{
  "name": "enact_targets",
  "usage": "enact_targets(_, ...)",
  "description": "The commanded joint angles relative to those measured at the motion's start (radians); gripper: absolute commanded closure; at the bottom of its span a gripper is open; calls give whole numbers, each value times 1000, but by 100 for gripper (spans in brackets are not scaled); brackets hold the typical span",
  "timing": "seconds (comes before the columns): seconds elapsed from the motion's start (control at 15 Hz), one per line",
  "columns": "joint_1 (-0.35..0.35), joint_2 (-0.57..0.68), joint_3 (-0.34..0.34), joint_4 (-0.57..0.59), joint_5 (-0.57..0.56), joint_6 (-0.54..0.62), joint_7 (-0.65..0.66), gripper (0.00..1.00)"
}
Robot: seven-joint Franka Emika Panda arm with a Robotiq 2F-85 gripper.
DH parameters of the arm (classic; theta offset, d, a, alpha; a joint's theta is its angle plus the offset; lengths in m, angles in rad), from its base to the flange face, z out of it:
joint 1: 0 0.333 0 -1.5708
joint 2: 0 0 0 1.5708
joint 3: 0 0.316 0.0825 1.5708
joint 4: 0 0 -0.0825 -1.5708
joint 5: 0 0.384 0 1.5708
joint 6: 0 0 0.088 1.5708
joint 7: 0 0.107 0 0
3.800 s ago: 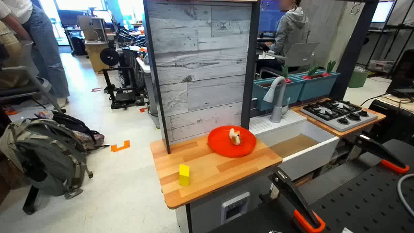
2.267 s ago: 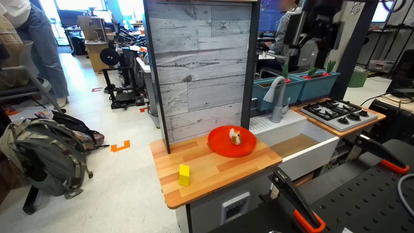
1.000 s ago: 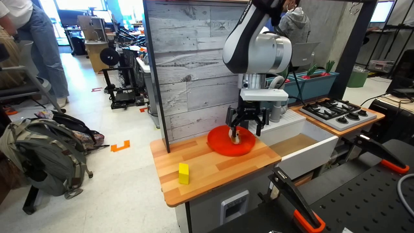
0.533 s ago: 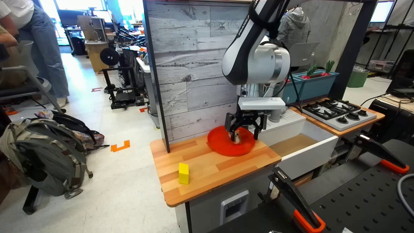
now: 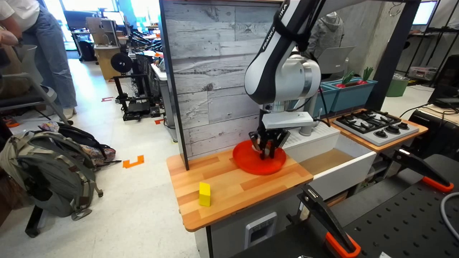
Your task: Remove the doll from the plate and put it on the table
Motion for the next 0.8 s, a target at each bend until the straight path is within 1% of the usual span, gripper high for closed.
enact_targets(0.0, 23, -13, -12, -10, -23, 69, -16, 95)
enact_targets(0.07, 25, -15, -13, -14, -24, 83, -18, 100)
enact_targets(0.4, 30, -40, -9, -50, -26, 143, -35, 100)
enact_targets(0.73, 31, -95, -3, -132, -28, 208, -60, 100)
